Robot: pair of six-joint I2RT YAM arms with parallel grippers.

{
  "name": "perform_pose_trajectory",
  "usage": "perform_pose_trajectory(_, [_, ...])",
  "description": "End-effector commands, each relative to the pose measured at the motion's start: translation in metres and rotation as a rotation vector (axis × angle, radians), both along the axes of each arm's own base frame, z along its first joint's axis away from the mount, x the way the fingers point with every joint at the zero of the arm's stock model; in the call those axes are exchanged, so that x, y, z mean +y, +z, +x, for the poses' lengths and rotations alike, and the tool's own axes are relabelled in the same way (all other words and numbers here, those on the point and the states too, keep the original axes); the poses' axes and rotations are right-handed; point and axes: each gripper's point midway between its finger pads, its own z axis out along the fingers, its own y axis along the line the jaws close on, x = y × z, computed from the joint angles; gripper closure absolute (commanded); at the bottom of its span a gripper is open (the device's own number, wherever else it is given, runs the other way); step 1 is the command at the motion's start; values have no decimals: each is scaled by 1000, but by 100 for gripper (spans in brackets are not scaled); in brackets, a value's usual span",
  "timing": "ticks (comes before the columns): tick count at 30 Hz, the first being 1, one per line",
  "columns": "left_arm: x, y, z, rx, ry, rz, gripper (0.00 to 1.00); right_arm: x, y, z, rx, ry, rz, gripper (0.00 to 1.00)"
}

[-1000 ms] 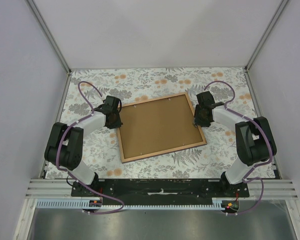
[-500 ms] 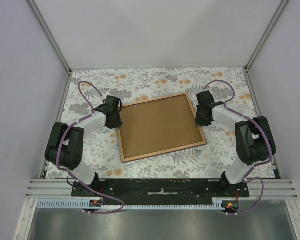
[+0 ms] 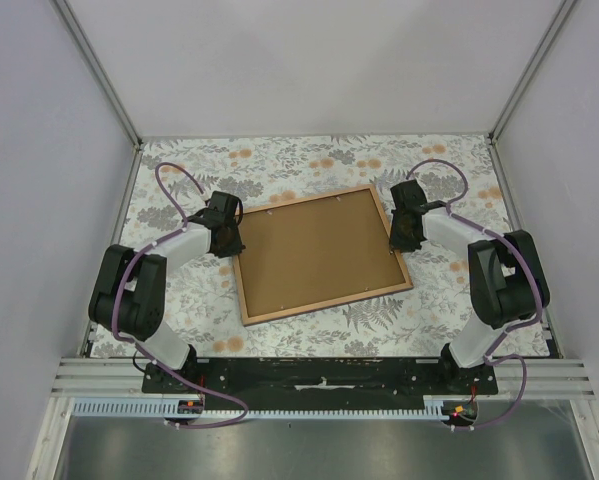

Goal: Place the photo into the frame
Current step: Press the fastener onto the backboard, then position the photo frame at the center of the board.

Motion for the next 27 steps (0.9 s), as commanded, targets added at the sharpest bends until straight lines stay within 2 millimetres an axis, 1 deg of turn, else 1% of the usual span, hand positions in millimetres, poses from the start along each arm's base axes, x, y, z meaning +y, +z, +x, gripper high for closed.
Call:
perform_pose_trajectory(1, [-9, 22, 6, -62, -37, -37, 79, 4, 7, 16, -45, -48, 14, 100])
perform_pose_trajectory(3, [-7, 27, 7, -79, -36, -25, 62, 5, 9, 18, -49, -49, 19, 100])
perform_pose_trajectory(4, [-5, 31, 7, -89, -38, -19, 51, 5, 9, 18, -47, -49, 19, 100])
perform_pose_trajectory(5, [-5, 33, 8, -97, -39, -18, 24, 6, 9, 18, -47, -47, 20, 100])
perform_pose_trajectory(6, [-5, 36, 8, -111, -41, -21, 9, 5, 8, 18, -46, -49, 18, 100])
perform_pose_trajectory(10, [1, 56, 13, -173, -26, -8, 7, 5, 9, 18, -45, -50, 16, 100])
perform_pose_trajectory(12, [3, 69, 16, -201, -30, 9, 6, 6, 10, 20, -49, -49, 19, 100])
perform_pose_trajectory(16, [0, 98, 21, -270, -63, 7, 5, 7, 12, 22, -49, -47, 22, 100])
perform_pose_trajectory(18, [-14, 113, 20, -317, -120, -5, 5, 9, 13, 27, -55, -39, 25, 100])
perform_pose_trajectory(21, [-44, 129, 13, -366, -243, 14, 5, 13, 14, 33, -57, -26, 37, 100])
perform_pose_trajectory(22, [-56, 133, 9, -379, -283, 29, 4, 13, 14, 35, -56, -23, 38, 94])
perform_pose_trajectory(23, [-66, 137, 5, -393, -317, 44, 4, 15, 15, 38, -61, -20, 40, 86])
perform_pose_trajectory(24, [-78, 139, 0, -402, -359, 55, 4, 16, 16, 40, -64, -15, 40, 77])
perform_pose_trajectory(25, [-88, 142, -5, -413, -390, 60, 4, 15, 18, 42, -66, -13, 37, 65])
perform_pose_trajectory(26, [-101, 142, -10, -420, -441, 60, 4, 15, 21, 44, -73, -13, 33, 55])
perform_pose_trajectory(27, [-113, 142, -16, -420, -490, 59, 4, 15, 25, 45, -77, -11, 30, 47])
